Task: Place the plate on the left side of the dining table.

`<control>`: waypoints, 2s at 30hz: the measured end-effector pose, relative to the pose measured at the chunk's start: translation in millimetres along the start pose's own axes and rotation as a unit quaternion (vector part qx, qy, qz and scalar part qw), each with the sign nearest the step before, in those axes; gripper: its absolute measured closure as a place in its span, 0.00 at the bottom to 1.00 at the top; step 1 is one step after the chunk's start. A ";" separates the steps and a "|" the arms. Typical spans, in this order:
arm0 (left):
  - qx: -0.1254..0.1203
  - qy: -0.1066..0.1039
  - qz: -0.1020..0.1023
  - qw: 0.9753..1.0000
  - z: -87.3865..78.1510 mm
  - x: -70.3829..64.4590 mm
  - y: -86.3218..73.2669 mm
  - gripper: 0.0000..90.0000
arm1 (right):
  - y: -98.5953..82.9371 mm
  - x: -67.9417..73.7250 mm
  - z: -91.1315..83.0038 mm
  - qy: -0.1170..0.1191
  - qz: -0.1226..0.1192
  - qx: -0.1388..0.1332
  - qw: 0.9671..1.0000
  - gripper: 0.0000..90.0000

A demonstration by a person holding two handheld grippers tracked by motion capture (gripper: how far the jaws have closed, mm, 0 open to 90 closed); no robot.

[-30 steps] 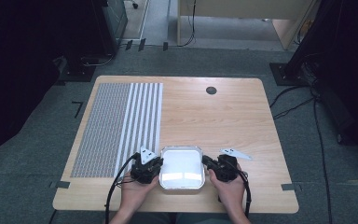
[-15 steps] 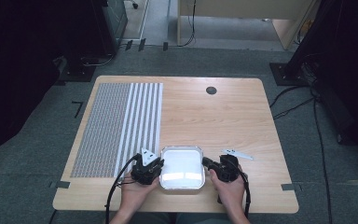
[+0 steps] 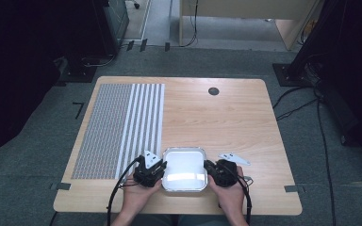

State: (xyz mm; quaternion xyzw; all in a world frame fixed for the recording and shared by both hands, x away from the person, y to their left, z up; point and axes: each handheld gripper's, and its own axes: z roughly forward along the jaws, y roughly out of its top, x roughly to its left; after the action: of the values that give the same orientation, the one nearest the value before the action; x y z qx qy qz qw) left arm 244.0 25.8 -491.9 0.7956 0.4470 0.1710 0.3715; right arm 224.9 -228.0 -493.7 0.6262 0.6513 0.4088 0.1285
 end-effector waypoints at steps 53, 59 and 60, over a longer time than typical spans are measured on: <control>-0.021 -0.071 -0.009 0.997 -9.1 -7.7 3.3 0.76 | 32.7 -16.2 19.6 -0.040 0.015 -0.005 0.999 0.98; -0.017 -0.071 -0.006 0.997 -9.9 -7.7 0.7 0.74 | 29.3 -21.0 19.0 -0.034 0.037 -0.017 0.999 0.98; -0.015 -0.073 -0.009 0.997 -10.0 -8.0 -0.3 0.74 | 29.0 -21.3 19.2 -0.034 0.039 -0.018 0.999 0.98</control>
State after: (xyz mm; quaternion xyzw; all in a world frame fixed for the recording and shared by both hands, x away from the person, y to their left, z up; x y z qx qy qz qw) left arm 233.4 23.6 -485.0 0.7963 0.4231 0.1156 0.4166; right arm 262.4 -243.9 -493.1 0.6623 0.6142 0.4037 0.1454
